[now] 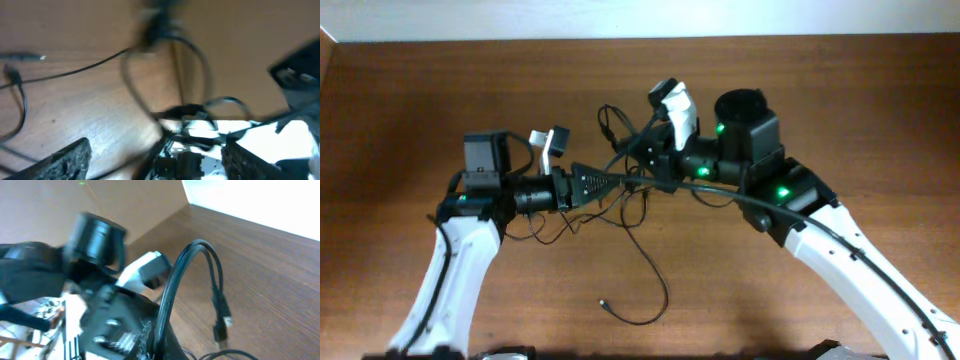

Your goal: Untangle cables

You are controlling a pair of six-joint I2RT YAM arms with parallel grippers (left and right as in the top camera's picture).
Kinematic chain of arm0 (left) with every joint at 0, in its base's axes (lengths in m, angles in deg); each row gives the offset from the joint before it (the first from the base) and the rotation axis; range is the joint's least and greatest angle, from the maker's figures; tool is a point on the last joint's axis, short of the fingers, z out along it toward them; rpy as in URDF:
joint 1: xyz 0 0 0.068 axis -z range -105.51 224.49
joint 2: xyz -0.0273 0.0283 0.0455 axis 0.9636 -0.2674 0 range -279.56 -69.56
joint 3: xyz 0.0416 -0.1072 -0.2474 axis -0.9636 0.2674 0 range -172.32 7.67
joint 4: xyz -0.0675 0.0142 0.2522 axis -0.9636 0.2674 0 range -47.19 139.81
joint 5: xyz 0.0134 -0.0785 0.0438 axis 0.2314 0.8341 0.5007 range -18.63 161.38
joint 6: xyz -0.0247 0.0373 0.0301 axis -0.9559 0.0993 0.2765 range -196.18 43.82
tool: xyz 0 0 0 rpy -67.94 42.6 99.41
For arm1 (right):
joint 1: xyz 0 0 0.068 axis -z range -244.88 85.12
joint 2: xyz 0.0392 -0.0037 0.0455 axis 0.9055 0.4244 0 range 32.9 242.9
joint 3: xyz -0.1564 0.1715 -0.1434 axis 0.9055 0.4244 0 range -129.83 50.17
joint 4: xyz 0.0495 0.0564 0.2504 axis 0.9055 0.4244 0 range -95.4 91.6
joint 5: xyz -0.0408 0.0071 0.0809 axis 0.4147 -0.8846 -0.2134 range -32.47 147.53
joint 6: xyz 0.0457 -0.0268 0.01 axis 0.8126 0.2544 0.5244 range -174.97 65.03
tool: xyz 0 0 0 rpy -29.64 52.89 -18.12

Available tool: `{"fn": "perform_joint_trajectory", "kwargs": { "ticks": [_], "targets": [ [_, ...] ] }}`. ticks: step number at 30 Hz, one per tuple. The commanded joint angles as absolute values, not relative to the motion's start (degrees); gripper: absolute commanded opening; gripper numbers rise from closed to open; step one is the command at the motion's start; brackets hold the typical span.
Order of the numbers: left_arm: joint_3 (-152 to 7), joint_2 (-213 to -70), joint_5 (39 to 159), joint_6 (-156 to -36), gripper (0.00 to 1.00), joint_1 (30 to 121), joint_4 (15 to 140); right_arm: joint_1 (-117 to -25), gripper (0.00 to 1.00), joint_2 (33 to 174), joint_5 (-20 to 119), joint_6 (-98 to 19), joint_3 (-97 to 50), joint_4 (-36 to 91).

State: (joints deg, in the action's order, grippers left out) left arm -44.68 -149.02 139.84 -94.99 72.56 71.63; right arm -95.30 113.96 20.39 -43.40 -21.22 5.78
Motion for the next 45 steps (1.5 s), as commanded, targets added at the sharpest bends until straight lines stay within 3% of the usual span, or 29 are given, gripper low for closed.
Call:
{"fn": "perform_joint_trajectory", "kwargs": {
  "ticks": [1, 2, 4, 7, 12, 16, 21, 24, 27, 32, 33, 34, 35, 36, 38, 39, 40, 42, 43, 45],
  "targets": [
    [-44.86, -154.86, 139.56, -87.64, 0.72, 74.02, 70.64, -90.84, 0.04, 112.61, 2.49, -44.69, -21.51, 3.18],
    [-44.86, -156.43, 140.76, -86.66, 0.63, 74.42, 68.59, -89.51, 0.04, 112.61, -2.41, -44.69, -21.51, 2.26],
    [-44.86, -159.01, 147.38, -86.33, 0.59, 75.36, 60.28, -87.3, 0.04, 112.61, -9.6, -44.65, -21.51, 1.67],
    [-44.86, -160.7, 152.17, -86.35, 0.66, 78.29, 50.16, -86.56, 0.04, 112.67, -11.89, -44.41, -21.51, 1.84],
    [-44.86, -160.7, 158.75, -80.41, 0.66, 82.44, 43.65, -86.56, 0.04, 112.76, -11.94, -44.38, -21.51, 1.84],
    [-44.86, -160.74, 161.57, -73.48, 0.68, 82.7, 43.91, -86.51, 0.04, 112.76, -12.62, -43.55, -21.51, 1.93],
    [-44.86, -160.74, 161.55, -73.59, 0.74, 83.95, 44.13, -86.62, 0.04, 112.76, -12.81, -43.6, -21.51, 1.6],
    [-44.86, -160.74, 158.55, -75.62, 0.79, 85.65, 43.74, -86.69, 0.04, 112.76, -13.34, -43.57, -21.51, 1.58],
    [-44.86, -160.74, 146.05, -83.95, 0.82, 87.79, 43.26, -86.67, 0.04, 112.76, -14.3, -41.72, -21.51, 1.17],
    [-44.86, -160.74, 138.99, -92.04, 0.81, 92.36, 35.76, -86.69, 0.04, 112.76, -14.28, -40.47, -21.51, -0.56],
    [-44.88, -160.74, 138.92, -92.52, 0.79, 92.91, 33.95, -86.67, 0.04, 112.76, -14.28, -39.42, -21.51, -0.56],
    [-44.86, -160.74, 137.98, -92.6, 0.66, 93.3, 32.92, -86.67, 0.04, 112.76, -14.32, -38.81, -21.51, -0.56],
    [-44.86, -160.76, 134.71, -93.68, 0.44, 93.63, 33.03, -86.67, 0.04, 112.76, -14.34, -37.89, -21.51, -0.91],
    [-44.86, -161.09, 133.85, -94.4, 0.41, 93.74, 32.92, -86.69, 0.04, 112.76, -14.91, -37.48, -21.51, -1.59],
    [-44.86, -162.25, 133.9, -95.45, 0.55, 94.53, 31.37, -87.17, 0.04, 112.76, -15.57, -35.77, -21.51, -4.28],
    [-44.86, -163.19, 133.88, -96.84, 0.71, 95.14, 30.21, -87.54, 0.04, 112.76, -15.52, -35.01, -21.51, -5.91],
    [-44.86, -163.97, 133.88, -98.18, 0.75, 95.6, 29.05, -87.91, 0.04, 112.76, -15.41, -34.92, -21.51, -7.07],
    [-44.88, -165.74, 133.9, -101.13, 0.71, 96.25, 26.01, -88.92, 0.04, 112.76, -15.24, -34.66, -21.51, -9.74],
    [-44.88, -167.01, 133.94, -103.51, 0.6, 96.38, 23.35, -89.35, 0.04, 112.76, -14.95, -34.31, -21.51, -10.61],
    [-44.86, -168.5, 134.42, -106.44, 0.23, 96.36, 20.0, -90.18, 0.04, 112.78, -14.43, -34.31, -21.51, -10.59]
  ]
}}
